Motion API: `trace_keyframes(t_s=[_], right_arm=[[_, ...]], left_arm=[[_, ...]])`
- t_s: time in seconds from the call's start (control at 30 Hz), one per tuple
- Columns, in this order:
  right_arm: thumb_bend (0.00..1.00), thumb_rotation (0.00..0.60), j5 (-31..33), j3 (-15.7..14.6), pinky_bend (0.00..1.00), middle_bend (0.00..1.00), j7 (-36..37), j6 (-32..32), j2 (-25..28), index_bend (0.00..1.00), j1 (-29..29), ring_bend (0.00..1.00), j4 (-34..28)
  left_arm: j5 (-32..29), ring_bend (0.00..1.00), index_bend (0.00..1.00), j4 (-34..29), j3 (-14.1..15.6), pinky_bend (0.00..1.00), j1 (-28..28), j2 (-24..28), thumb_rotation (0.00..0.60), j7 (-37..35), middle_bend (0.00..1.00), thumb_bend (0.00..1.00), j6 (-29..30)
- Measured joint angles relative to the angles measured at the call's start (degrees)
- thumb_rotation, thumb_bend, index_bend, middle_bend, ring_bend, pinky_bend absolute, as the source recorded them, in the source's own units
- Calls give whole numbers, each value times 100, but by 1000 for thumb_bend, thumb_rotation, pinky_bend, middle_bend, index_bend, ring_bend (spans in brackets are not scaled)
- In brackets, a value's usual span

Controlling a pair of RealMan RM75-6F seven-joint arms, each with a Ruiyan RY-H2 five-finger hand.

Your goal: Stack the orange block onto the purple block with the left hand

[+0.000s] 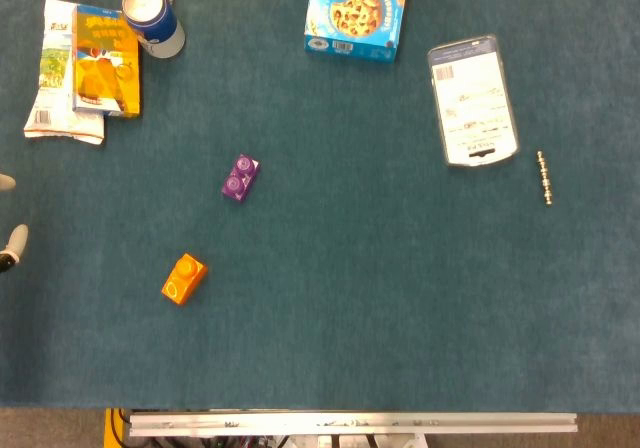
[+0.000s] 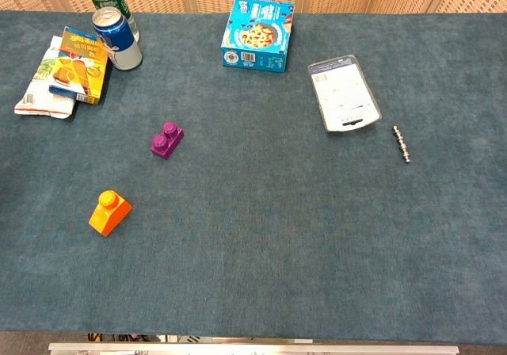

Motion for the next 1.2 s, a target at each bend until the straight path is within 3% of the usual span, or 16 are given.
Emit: trace_keyframes(t_s=[0.5,1.2], right_arm=[[205,600,-24,48,469,507,9,43,28,506,23,435,-6],[205,600,-3,166,469,507,-144,-70,179,506,197,435,-173]], left_arm=[[110,170,359,8,63,139,-25,129,600,-153,232,270,-107],[1300,170,335,274,645,133,-1064,791,600,-1513,276,255,-1679]])
